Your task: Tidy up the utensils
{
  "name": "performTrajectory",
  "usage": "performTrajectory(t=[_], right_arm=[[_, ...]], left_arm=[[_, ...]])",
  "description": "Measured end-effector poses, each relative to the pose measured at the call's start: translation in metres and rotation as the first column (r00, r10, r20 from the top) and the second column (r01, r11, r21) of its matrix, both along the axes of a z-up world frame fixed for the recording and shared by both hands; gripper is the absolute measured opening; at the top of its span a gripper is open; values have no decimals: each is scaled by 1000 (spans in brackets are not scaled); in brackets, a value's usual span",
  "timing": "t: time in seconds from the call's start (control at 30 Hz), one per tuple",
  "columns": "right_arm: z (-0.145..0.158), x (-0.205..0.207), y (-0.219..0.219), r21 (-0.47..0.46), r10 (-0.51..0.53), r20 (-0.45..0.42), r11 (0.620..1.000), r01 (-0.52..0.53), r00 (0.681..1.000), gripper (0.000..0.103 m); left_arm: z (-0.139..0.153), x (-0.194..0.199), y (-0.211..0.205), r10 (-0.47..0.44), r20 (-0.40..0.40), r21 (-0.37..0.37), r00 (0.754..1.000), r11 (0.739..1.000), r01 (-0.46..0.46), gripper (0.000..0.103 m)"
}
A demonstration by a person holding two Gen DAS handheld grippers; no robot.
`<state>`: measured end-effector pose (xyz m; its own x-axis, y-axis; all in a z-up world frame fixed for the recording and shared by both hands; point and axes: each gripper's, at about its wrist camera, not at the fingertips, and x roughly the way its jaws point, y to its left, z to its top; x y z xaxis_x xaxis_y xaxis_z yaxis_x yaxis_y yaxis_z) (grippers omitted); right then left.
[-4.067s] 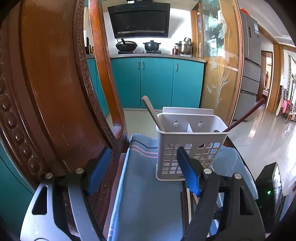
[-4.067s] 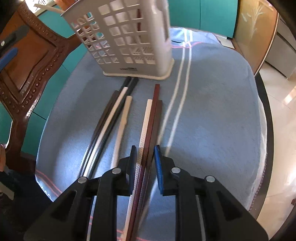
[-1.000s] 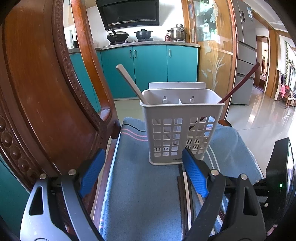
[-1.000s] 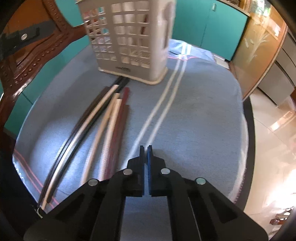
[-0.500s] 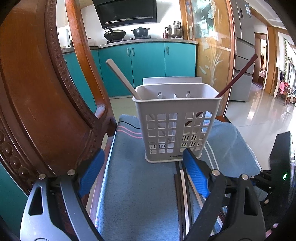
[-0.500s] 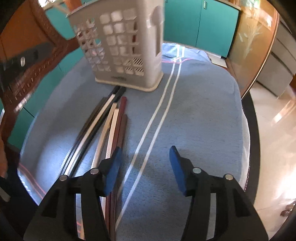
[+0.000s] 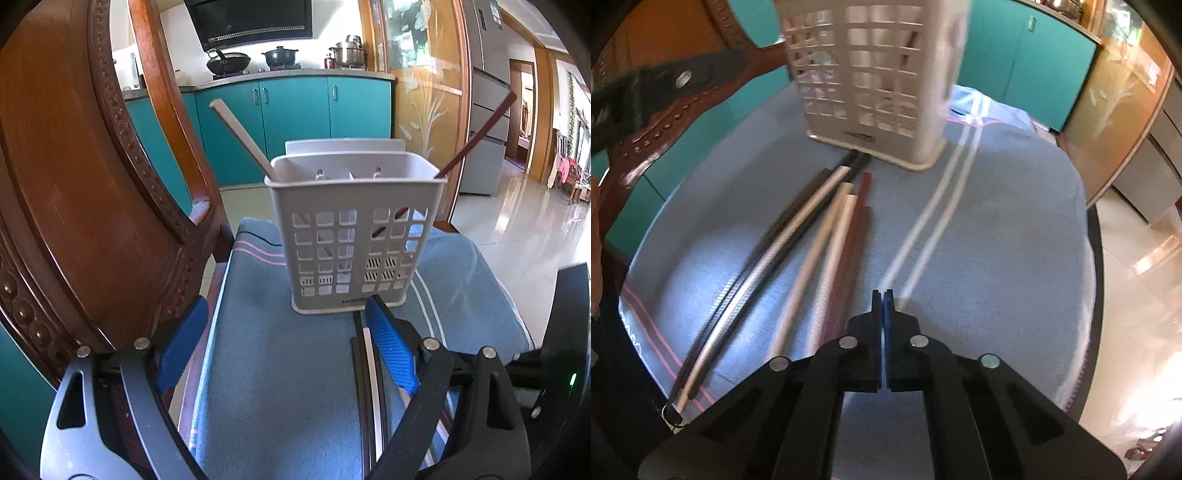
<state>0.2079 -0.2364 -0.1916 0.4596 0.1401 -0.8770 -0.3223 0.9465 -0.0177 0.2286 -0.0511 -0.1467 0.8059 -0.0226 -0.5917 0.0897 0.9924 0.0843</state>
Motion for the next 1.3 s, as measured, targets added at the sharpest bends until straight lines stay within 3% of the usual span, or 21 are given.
performTrajectory(t=[0.23,0.37,0.5,0.7,0.87,1.07,1.2,1.27,1.3], right_arm=[[6,10,-42,154,-140,-48,977,145,989,4],[11,8,-33,190,-115,-35,975,119,993,11],[10,10,-8,197,-37,-24,980,41,999,21],[-2,13,11,135,0,-34,991,4,999,24],[-3,18,4,142,-32,-51,989,39,998,29],[-5,14,15,56,6,-8,998,-6,1000,29],[-6,17,11,24,-28,3,999,28,1000,29],[-5,19,4,32,-52,-1,998,52,999,29],[-5,19,2,33,-60,-2,998,60,998,31]], left_arm=[[-24,8,4,-99,-174,-126,980,989,77,83],[-45,17,0,-140,-281,-170,949,981,95,62],[-65,26,-10,-164,-350,-167,922,980,111,57],[-82,32,-15,-155,-406,-125,901,986,113,57],[-85,33,-11,-153,-413,-134,898,985,106,61],[-86,37,-10,-123,-423,-89,898,992,94,62],[-81,36,-13,-146,-426,-104,893,988,112,51],[-78,36,-13,-186,-432,-157,882,979,129,32],[-78,37,-13,-194,-435,-169,879,977,131,30]])
